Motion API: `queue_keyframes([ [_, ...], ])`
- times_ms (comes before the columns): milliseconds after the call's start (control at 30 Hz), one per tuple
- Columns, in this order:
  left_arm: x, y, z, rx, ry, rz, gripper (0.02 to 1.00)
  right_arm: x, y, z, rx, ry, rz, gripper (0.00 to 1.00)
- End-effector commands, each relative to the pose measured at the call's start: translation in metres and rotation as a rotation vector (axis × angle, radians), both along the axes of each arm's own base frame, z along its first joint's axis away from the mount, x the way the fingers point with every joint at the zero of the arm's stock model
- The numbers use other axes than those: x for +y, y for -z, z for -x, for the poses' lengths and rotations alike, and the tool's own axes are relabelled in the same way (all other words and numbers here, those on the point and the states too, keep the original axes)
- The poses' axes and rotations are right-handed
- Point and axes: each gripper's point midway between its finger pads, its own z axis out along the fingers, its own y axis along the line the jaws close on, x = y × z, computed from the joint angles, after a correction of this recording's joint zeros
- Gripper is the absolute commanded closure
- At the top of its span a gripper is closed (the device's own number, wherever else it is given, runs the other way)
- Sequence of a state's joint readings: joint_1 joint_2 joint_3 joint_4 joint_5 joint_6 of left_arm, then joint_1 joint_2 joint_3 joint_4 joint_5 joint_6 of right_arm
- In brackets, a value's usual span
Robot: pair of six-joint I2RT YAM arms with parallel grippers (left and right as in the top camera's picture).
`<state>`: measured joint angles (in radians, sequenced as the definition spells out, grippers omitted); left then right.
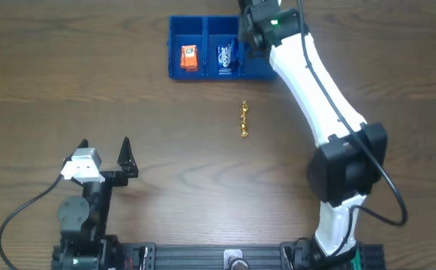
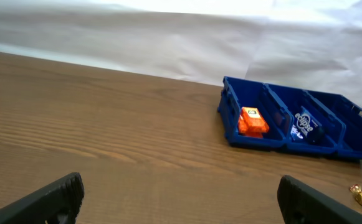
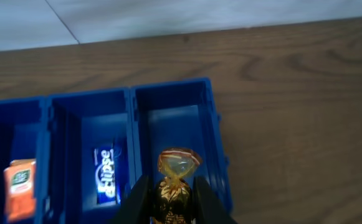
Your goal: Sort Candies Into Trays
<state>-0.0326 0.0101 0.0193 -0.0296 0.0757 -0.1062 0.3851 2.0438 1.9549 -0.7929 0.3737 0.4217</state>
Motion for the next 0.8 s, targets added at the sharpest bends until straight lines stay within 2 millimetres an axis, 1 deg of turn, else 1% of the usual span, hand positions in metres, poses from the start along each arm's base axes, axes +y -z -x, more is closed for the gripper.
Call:
queue_keyframes([
  [33,0.001,0.016,0.001,0.051,-0.004,-0.007,0.02,-0.012,0.038,-0.017,0.04,0.008,0.034,0.965],
  [167,0.001,0.016,0.001,0.051,-0.004,-0.007,0.02,-0.01,0.058,-0.023,0.065,0.005,0.032,0.965],
  [267,0.001,0.016,0.001,0.051,-0.004,-0.007,0.02,-0.015,0.062,-0.037,0.03,0.019,0.011,0.965],
  [433,0.001,0.016,0.001,0.051,-0.004,-0.007,0.02,-0.019,0.075,-0.054,-0.007,0.035,0.016,0.965],
  [567,0.001,0.016,0.001,0.051,-0.004,-0.007,0.02,-0.015,0.07,-0.064,-0.058,0.035,-0.002,0.963],
  [633,0.001,0.016,0.001,0.051,-0.004,-0.007,0.02,-0.015,0.068,-0.067,-0.071,0.035,-0.007,0.952],
  [767,0.001,0.016,0.001,0.051,-0.004,-0.007,0.02,-0.015,0.068,-0.067,-0.072,0.035,-0.007,0.89],
  [800,0.001,0.016,0.001,0.051,-0.004,-0.007,0.02,-0.015,0.068,-0.067,-0.071,0.035,-0.007,0.853],
])
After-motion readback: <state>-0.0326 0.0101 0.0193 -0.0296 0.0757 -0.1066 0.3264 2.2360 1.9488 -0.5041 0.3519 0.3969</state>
